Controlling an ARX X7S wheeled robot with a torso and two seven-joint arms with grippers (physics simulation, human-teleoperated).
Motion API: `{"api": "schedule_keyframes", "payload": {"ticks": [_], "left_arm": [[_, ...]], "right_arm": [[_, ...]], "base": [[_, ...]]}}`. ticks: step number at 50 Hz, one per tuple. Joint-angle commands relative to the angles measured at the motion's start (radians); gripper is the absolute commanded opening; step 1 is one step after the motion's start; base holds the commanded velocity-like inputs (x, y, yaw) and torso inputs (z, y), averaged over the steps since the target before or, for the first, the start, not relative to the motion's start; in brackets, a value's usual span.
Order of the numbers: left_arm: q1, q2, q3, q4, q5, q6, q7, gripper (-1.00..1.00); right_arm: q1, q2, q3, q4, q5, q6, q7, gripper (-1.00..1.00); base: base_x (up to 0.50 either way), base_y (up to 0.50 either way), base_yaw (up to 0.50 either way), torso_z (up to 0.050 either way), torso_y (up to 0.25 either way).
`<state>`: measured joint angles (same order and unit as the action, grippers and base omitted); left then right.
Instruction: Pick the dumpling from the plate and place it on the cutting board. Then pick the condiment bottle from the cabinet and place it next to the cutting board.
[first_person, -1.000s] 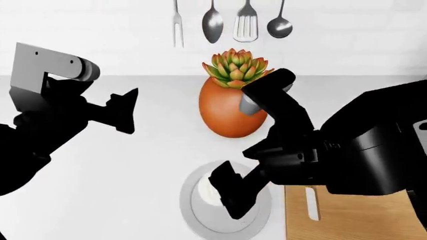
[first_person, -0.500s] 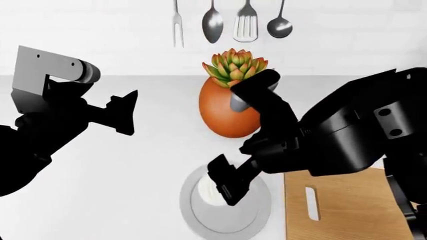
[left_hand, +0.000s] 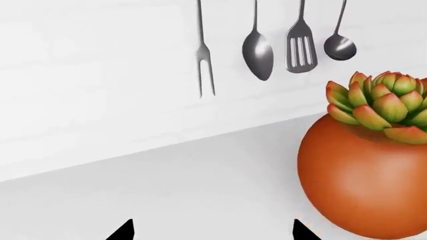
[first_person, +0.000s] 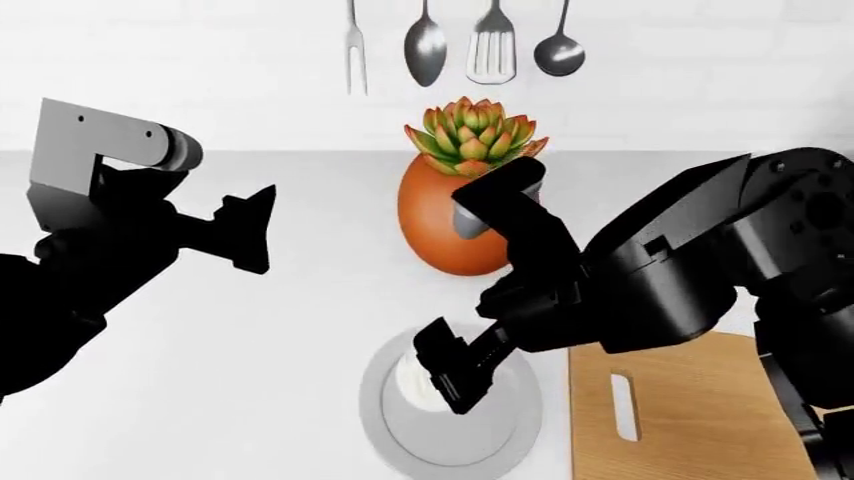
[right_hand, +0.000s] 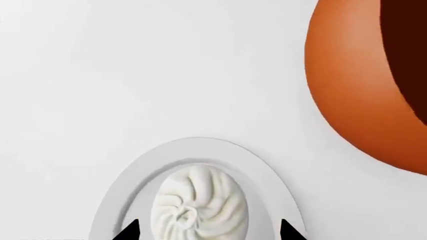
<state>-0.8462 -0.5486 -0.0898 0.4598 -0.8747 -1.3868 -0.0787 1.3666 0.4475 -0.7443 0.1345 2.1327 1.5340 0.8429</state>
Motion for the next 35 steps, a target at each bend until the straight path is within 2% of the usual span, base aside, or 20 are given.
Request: {"api": "schedule_keyframes", "payload": {"ticks": [1,35], "left_arm": [[0.008,-0.005,0.007,-0.007,-0.002,0.014,-0.003,1.0],[0.036,-0.02,0.014,-0.021,-0.01,0.054,-0.006,1.0]], "right_arm": [[-0.001,-0.002,-0.031,-0.006,-0.04,-0.015,-0.062,1.0],[0.007,-0.003,-0.11,-0.02,-0.07,-0.057,-0.135,1.0]], "base": [[0.0,0.0,0.0,0.01,0.0],[0.0,0.0,0.0,0.01,0.0]]}}
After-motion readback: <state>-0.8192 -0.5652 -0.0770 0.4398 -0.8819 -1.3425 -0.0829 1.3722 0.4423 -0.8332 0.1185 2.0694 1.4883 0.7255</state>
